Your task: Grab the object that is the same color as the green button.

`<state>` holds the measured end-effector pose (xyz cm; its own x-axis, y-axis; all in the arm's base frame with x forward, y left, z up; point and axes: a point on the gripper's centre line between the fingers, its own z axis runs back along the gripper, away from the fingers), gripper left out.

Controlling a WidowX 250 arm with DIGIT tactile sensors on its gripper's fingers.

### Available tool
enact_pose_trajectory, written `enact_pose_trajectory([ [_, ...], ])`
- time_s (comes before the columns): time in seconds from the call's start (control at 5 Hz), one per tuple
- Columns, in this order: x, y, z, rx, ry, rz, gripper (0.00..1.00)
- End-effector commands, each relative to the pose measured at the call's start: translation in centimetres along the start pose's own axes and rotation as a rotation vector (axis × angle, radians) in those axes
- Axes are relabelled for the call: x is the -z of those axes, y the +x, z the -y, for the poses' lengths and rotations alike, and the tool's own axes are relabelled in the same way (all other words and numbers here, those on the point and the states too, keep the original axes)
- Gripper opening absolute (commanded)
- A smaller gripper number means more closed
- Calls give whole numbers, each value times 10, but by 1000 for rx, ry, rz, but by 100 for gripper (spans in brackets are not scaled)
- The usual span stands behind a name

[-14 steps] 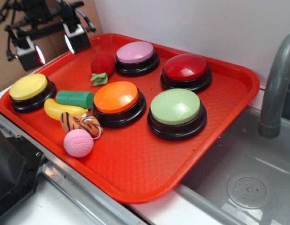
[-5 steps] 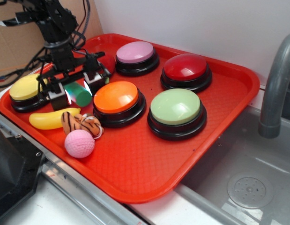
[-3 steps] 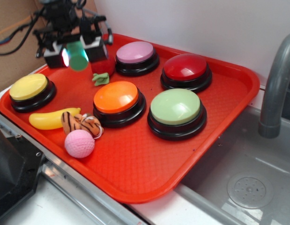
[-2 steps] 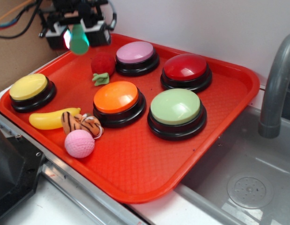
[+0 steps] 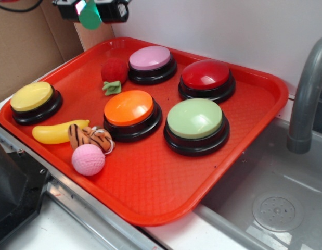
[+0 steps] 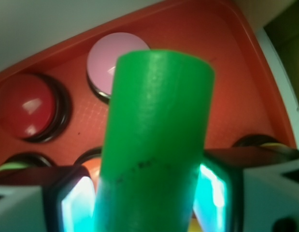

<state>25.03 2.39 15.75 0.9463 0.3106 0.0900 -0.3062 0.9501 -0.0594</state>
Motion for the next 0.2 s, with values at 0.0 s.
enact_pose_trajectory([
  [0.0,-10,8,-9,18,3,37,0],
])
